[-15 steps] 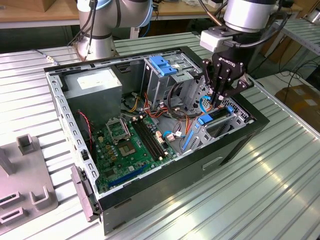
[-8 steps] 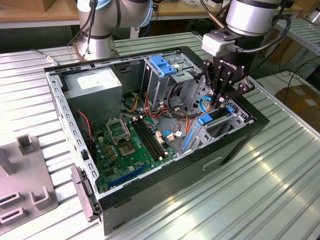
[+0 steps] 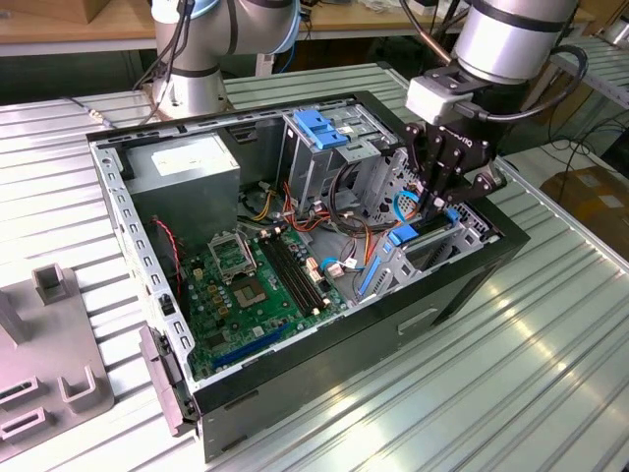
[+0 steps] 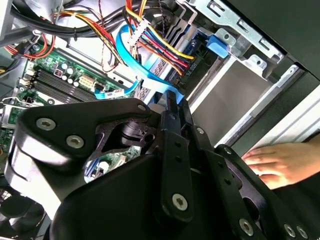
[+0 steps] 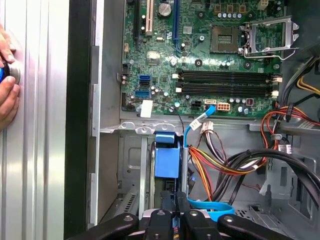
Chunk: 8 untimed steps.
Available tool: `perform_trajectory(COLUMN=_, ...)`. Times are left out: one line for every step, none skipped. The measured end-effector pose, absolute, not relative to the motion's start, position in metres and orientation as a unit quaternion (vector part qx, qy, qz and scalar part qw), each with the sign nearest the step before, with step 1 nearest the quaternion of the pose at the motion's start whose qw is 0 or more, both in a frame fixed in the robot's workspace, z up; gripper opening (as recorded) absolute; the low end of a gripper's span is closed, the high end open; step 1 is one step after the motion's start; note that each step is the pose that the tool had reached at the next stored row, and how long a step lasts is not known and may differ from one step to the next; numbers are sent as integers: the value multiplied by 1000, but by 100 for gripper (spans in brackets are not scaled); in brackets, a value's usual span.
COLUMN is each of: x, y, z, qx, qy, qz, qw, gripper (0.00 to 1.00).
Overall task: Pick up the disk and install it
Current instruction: 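Insert the second disk wire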
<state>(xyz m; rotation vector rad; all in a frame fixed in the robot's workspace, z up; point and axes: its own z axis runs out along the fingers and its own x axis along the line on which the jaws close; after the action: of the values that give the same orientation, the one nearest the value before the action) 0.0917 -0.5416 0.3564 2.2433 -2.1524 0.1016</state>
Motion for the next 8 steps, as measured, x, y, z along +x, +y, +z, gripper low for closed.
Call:
perform_trajectory(x=92, y=-542, z=356, qx=721, qy=-692, qz=32, qw=15, gripper=16)
perform_trajectory(x=92, y=-542, z=356, qx=721, qy=-692, qz=32, qw=15, gripper=16)
perform_trajectory(x=92, y=-542, z=356, qx=721, qy=-692, qz=32, qw=15, gripper=16)
perform_trajectory(x=92, y=-542, z=356, qx=721, qy=-692, qz=32, qw=15, gripper=16)
perform_trajectory(x=92, y=-542, z=356, qx=721, qy=-692, qz=32, qw=15, gripper=16)
perform_trajectory(x=92, y=-542, z=356, qx=721, qy=-692, qz=32, qw=15, gripper=16)
perform_trajectory(x=92, y=-542, z=356, qx=721, qy=-692, qz=32, qw=15, gripper=16)
perform_trajectory(x=92, y=-542, z=356, qx=721, qy=-692, qz=32, qw=15, gripper=16)
